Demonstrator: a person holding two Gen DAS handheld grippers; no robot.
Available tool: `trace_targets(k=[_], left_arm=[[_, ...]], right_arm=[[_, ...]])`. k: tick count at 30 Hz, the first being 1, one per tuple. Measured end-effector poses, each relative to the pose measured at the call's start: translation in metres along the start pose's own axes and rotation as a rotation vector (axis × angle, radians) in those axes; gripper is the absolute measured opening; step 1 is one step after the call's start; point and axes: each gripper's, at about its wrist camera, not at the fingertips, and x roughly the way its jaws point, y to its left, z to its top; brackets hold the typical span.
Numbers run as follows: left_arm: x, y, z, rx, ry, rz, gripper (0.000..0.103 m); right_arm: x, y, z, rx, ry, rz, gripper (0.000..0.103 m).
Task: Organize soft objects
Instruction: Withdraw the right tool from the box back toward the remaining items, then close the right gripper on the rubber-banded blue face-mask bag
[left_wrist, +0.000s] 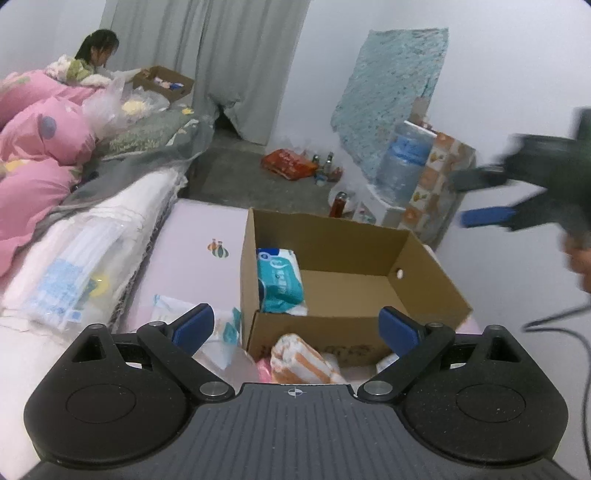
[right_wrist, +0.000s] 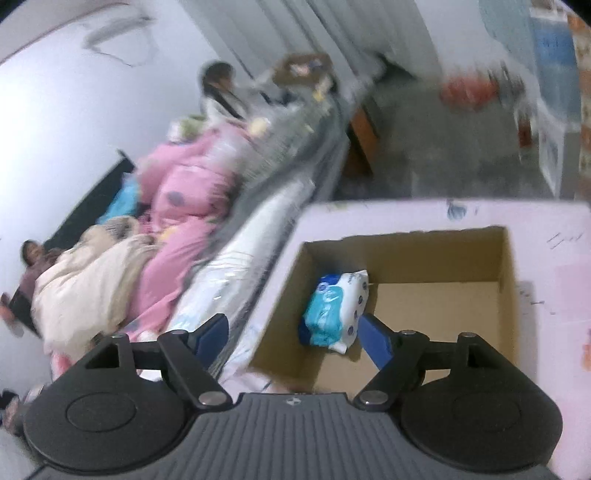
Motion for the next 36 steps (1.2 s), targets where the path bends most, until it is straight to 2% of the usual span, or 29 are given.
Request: trace_targets(k=[4,7,10,13,15,21,25,31,33,36], left_arm=[[-0.031,-0.002,-0.004,0.020,0.027,0.001,0.097],[-0.050,0.001,-0.012,0.035,0.049,0.025,0.101],[-0.051,-0.003,-0.030,0.044,0.077,0.051,0.101],[-0.042,-0.012,-0.050,0.062,0.103,0.017,0.101],[-0.029,-0.024,-0.062,0.093,0.110,0.004,0.101],[0.007,-0.075,-0.088,0.291,0.085,-0.032,0.100],[0.029,-0.097,-0.096,0.366,0.096,-0.065,0.100],[0.064,-0.111,-0.100,0.412,0.122,-0.077,0.094],[0.073,-0.111,-0.099,0.409,0.127,-0.085,0.094],[0.085,-0.113,-0.098,0.406,0.132,-0.105,0.085]], right_arm=[[-0.062,0.008,-0.043,-0.027,-0.041,0.042,0.080],[-0.081,0.002,-0.086,0.008,-0.042,0.076,0.080],[-0.073,-0.018,-0.129,0.091,-0.017,0.104,0.080],[-0.054,-0.045,-0.165,0.225,0.017,0.146,0.080],[-0.044,-0.064,-0.183,0.312,0.004,0.151,0.080],[-0.014,-0.110,-0.208,0.504,-0.098,0.138,0.080],[0.003,-0.130,-0.217,0.598,-0.145,0.132,0.077],[0.035,-0.149,-0.228,0.728,-0.176,0.196,0.066],[0.038,-0.151,-0.228,0.739,-0.183,0.190,0.066],[0.043,-0.152,-0.225,0.746,-0.188,0.162,0.065]])
